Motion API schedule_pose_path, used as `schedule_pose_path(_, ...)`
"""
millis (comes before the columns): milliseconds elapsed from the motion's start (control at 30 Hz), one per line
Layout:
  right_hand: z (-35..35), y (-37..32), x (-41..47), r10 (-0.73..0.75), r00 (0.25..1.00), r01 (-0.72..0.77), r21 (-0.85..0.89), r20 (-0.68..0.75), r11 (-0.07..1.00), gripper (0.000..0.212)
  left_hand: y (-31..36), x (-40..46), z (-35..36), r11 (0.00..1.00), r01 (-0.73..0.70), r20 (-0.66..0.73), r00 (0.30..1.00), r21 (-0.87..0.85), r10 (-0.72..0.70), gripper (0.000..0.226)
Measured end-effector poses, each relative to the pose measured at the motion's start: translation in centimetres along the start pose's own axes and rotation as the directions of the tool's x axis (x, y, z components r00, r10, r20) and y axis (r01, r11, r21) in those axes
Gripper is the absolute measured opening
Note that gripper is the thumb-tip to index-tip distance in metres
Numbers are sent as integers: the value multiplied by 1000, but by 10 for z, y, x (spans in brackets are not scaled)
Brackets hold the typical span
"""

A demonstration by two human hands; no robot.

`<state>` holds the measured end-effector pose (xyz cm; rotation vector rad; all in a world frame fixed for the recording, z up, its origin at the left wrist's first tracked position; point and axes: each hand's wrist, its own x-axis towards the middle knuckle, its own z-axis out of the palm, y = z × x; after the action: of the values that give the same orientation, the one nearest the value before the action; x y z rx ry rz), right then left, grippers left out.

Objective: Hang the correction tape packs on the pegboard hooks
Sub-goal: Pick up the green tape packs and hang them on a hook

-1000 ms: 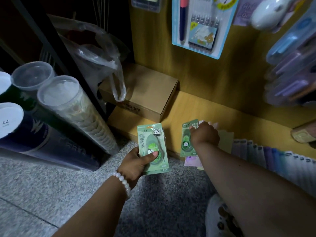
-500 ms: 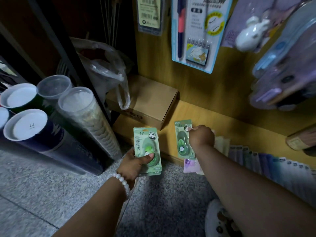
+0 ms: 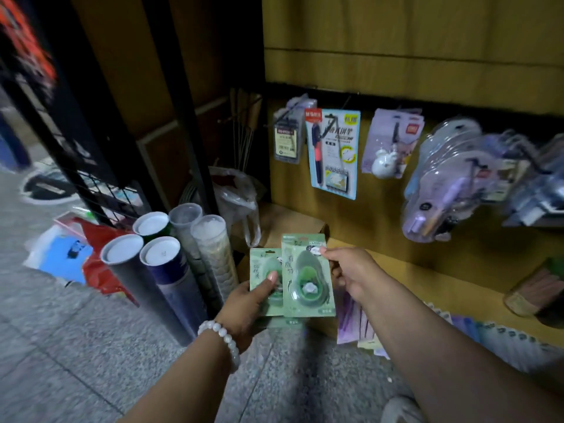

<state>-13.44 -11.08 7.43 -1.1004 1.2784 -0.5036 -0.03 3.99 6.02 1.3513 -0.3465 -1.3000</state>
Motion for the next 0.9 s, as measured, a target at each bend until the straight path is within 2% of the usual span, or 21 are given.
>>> schedule_pose_path(100,12,-16,-22,-60,997,55,82,56,995,15,25,-27,6,998,-48,38,998,-27,49,32)
schedule_pose_path(233,30,-36,-49,-159,983,144,159,89,977,16,49,-56,13,989,-122,68,989,-81,128,26)
schedule_pose_path(267,35,-41,-55,-176,979,156,172,104,973,21,54,-61,14,986,-140,53,988,-90,145,26)
schedule_pose_path(333,41,-49,-64,-182,969,152,178,167,972,56,65,-69,14,981,-170,7,985,-99,171,25)
schedule_pose_path(400,44,-57,-76,-197,942,154,172,273,973,68,76,-73,10,974,-205,-40,979,-98,202,24)
schedule_pose_path(500,49,-68,-93,-230,890,192,133,394,972,58,92,-78,4,961,-272,-93,960,-58,266,30)
schedule_pose_path(600,56,-80,-105,-281,863,234,160,419,959,22,109,-84,0,953,-299,-111,950,-40,293,34)
schedule_pose_path(700,64,-105,-115,-324,858,275,175,400,945,24,129,-89,-4,947,-318,-141,940,-46,309,36)
schedule_pose_path(800,71,-137,-122,-412,828,360,202,380,911,6,151,-93,-8,939,-336,-198,927,-65,318,38)
schedule_pose_path(900,79,-177,-135,-500,796,442,237,341,865,6,174,-98,-10,935,-346,-218,922,-84,321,38)
